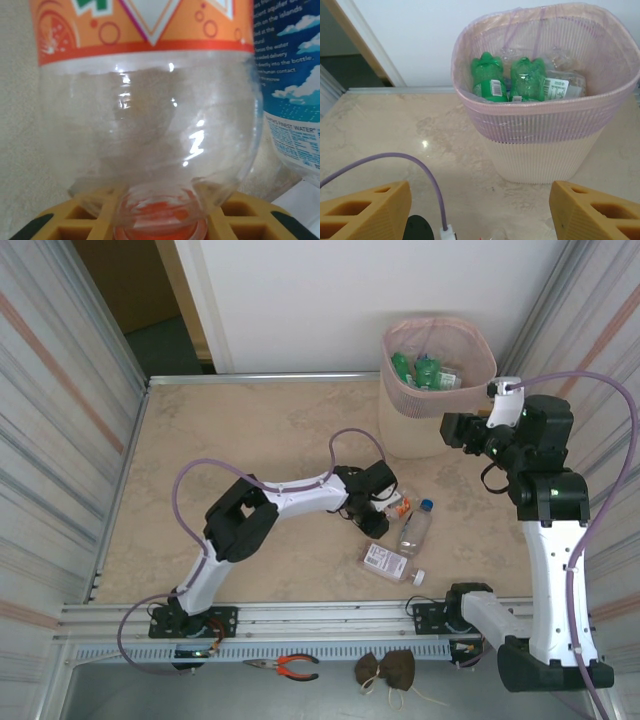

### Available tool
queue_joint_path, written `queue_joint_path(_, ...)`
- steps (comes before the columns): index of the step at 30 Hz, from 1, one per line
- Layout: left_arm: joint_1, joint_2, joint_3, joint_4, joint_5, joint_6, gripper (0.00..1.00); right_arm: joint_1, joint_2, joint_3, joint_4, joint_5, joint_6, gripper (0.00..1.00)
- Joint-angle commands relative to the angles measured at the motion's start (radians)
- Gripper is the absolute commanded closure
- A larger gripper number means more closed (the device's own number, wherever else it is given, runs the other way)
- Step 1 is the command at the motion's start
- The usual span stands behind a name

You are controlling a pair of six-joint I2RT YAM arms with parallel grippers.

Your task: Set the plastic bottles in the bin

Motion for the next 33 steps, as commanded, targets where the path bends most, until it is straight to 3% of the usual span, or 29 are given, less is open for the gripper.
queue_joint_path(1,0.010,-0.072,-0.023,0.017,-0.030,-0.002,0.68,-0.006,-0.025,-0.011,0.001,-0.031,0.040,0.28)
queue_joint_path(12,0.054,-0.300,-0.115,0.076,-0.079,0.026,0.72,-0.006,-0.076,-0.113,0.157,-0.184,0.242,0.28)
queue_joint_path(20,0.085,-0.513,-0.223,0.230,0.010,0.065,0.73,-0.001,-0.133,-0.270,0.425,-0.281,0.534,0.28)
queue_joint_path(28,0.094,-0.622,-0.237,0.332,0.192,0.069,0.70,0.006,-0.107,-0.282,0.485,-0.366,0.570,0.23)
queue_joint_path(33,0.094,-0.643,-0.212,0.330,0.210,0.050,0.70,0.011,-0.065,-0.266,0.489,-0.420,0.594,0.21)
